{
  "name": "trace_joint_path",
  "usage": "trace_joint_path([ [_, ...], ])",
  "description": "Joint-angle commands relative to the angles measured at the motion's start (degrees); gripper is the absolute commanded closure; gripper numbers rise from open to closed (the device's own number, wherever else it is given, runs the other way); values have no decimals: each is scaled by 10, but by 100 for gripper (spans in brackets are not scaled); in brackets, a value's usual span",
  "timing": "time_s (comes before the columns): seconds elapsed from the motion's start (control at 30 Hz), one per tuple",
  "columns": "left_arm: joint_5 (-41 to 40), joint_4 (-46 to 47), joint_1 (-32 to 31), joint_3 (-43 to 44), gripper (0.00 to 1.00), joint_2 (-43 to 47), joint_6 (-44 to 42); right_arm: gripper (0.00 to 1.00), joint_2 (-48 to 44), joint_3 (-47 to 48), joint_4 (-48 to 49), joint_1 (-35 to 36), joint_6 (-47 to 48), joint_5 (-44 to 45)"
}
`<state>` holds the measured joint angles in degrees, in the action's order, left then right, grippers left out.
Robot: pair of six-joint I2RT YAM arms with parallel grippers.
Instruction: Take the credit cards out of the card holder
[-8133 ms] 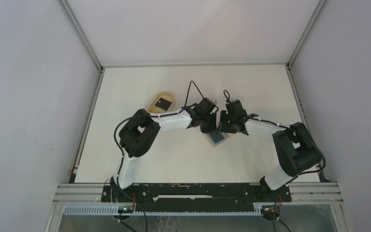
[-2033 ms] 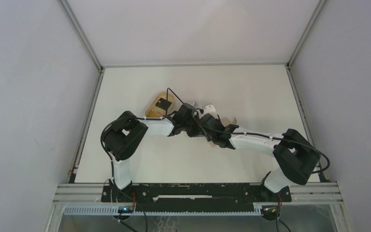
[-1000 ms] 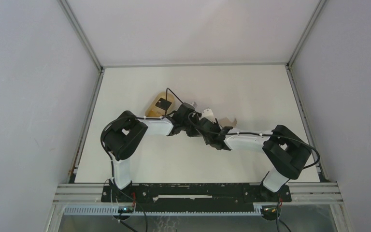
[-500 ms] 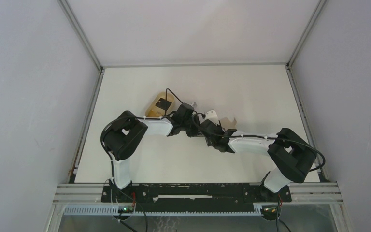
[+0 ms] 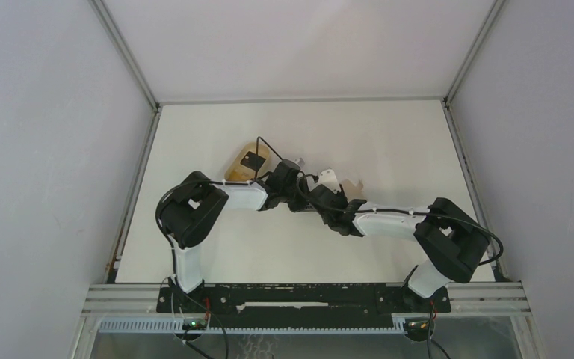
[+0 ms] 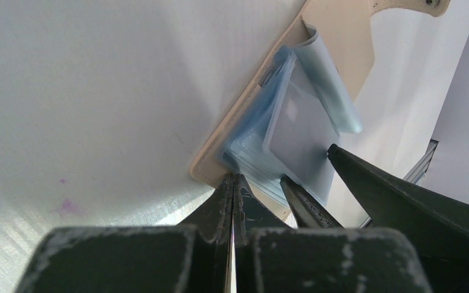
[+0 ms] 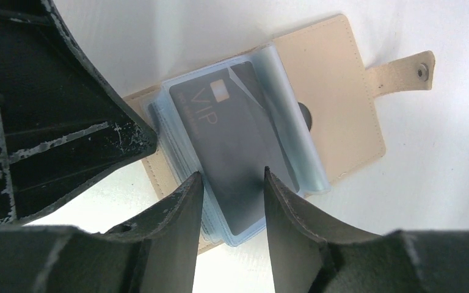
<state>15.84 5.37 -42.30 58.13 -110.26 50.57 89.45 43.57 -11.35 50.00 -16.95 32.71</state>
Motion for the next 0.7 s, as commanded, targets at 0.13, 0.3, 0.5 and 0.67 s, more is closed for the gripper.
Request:
trace_joint_path([
  [0.13,-31,-95,2,-29,100,-29,-30,51,-57,20,3,-13,18,19],
  [0.3,-31,-96,2,-29,100,-29,-31,51,-62,20,4,-33,17,3],
  [0.5,-30,-96,2,-29,100,-29,-31,51,-37,20,10,-55,9,-13],
  [0.67,-31,-97,2,-30,100,-29,-32,50,-19,20,3,-81,-6,-14],
])
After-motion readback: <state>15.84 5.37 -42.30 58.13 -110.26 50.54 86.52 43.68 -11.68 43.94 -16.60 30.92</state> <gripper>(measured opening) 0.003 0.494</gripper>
